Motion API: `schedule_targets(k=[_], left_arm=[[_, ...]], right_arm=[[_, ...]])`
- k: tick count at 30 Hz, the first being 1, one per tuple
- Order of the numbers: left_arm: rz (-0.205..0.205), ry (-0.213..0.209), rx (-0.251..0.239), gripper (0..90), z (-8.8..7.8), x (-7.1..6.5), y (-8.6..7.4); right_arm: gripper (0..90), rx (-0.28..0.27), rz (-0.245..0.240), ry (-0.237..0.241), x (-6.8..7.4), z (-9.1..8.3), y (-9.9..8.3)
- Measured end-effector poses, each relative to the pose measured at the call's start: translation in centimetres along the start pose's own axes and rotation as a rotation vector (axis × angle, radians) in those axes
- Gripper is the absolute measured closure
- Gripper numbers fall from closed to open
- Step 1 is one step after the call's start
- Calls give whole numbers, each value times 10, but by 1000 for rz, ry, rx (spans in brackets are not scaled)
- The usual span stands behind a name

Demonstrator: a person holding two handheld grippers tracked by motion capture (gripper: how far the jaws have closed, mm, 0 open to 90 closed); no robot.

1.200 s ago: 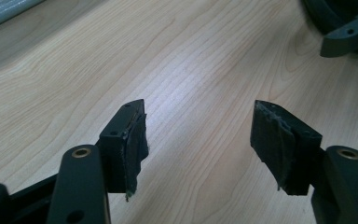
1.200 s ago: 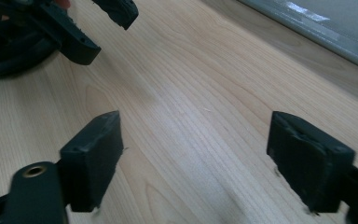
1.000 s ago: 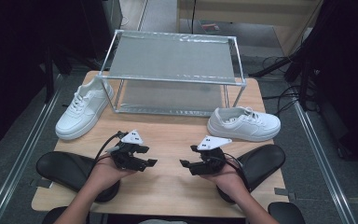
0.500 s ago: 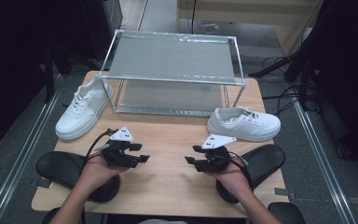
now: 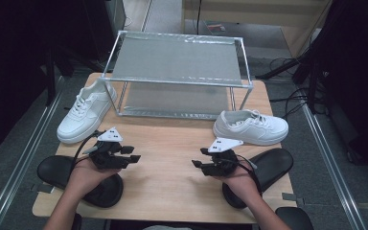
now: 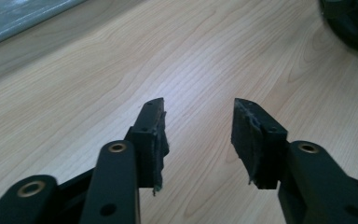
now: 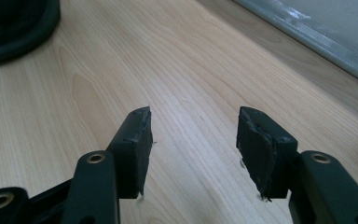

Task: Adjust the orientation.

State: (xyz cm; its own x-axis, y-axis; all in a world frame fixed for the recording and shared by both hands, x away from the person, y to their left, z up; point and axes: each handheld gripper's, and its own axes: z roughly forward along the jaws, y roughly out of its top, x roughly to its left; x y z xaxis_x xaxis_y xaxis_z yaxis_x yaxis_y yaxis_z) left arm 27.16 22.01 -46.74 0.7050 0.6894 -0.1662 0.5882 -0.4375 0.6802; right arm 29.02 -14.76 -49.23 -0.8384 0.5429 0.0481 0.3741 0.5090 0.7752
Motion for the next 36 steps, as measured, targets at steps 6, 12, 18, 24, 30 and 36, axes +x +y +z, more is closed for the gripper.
schedule_targets(k=[6, 12, 18, 24, 30, 36], left_arm=[[-27, 23, 5, 617, -10, 7, -7], [-57, 51, -22, 619, -24, 14, -18], [-94, 86, -40, 641, -37, 20, -30], [-130, 105, -48, 645, -49, 26, -41], [-158, 123, -53, 666, -64, 34, -54], [-189, 155, -51, 765, -78, 42, -69]], right_arm=[[449, -3, 2, 1, -4, 1, 2], [423, 10, 19, 18, -3, 8, 5], [419, 9, 15, 40, -1, 11, 8], [415, 21, 16, 50, 0, 15, 10], [413, 31, 14, 59, 1, 18, 12], [414, 33, 11, 65, 1, 19, 12]])
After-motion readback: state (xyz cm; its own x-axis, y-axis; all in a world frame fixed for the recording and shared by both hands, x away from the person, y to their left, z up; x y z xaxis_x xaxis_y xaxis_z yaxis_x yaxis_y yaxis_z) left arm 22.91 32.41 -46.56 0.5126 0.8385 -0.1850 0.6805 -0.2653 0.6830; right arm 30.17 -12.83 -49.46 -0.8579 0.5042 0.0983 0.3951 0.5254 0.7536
